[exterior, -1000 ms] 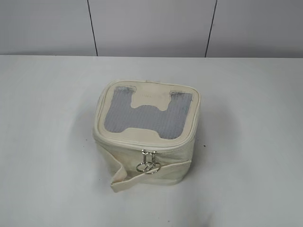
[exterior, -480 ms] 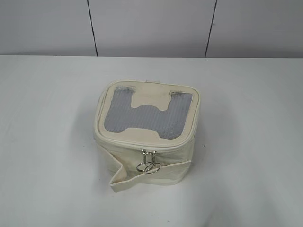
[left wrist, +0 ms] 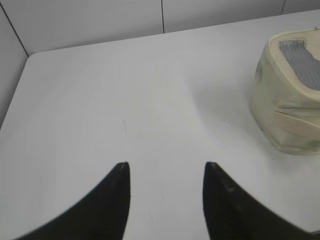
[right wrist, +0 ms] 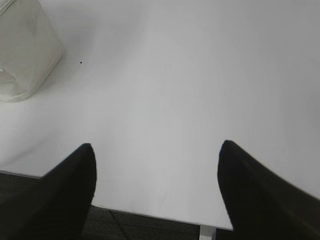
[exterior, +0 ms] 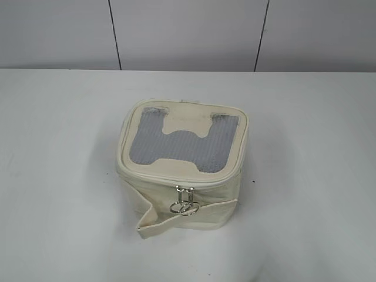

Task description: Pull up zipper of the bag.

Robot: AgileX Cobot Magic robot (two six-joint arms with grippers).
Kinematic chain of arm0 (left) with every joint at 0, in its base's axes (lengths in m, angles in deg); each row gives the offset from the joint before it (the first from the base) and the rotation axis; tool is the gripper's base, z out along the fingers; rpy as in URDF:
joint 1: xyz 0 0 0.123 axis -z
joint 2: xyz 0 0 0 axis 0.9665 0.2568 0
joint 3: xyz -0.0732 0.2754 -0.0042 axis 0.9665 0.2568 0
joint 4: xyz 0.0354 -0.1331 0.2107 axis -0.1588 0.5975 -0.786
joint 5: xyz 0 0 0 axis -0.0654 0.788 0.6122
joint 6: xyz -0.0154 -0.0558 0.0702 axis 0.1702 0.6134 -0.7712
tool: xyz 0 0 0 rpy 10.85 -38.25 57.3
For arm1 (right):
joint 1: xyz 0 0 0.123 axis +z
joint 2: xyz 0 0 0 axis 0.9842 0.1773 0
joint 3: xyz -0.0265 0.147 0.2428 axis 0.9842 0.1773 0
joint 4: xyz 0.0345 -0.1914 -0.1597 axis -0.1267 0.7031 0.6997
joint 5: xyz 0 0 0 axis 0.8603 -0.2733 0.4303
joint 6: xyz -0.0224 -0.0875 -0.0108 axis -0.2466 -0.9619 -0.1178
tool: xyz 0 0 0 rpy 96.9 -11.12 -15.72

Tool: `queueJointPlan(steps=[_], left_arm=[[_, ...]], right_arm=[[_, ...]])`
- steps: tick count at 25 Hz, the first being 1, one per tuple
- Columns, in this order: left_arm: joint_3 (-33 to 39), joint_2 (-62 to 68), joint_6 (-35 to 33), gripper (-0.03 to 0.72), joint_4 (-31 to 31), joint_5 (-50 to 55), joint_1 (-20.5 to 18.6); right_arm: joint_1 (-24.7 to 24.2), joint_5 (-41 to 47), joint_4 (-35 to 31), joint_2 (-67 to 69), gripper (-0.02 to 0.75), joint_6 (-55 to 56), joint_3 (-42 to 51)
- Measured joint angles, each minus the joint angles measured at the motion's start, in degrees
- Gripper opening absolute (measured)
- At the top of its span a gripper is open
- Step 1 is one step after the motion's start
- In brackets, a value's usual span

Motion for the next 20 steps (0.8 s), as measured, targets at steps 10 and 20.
queueJointPlan(steps=[10, 20], left_arm=[[0.00, 0.00, -0.07, 0.370, 0.09, -0.05, 0.00], [0.00, 0.00, -0.07, 0.370, 0.13, -0.05, -0.13]], right_arm=[[0.00, -0.06, -0.49, 0.00, 0.589, -0.35, 0.00], [0.00, -0.11, -0.55, -0.02, 0.589, -0.39, 0.23]])
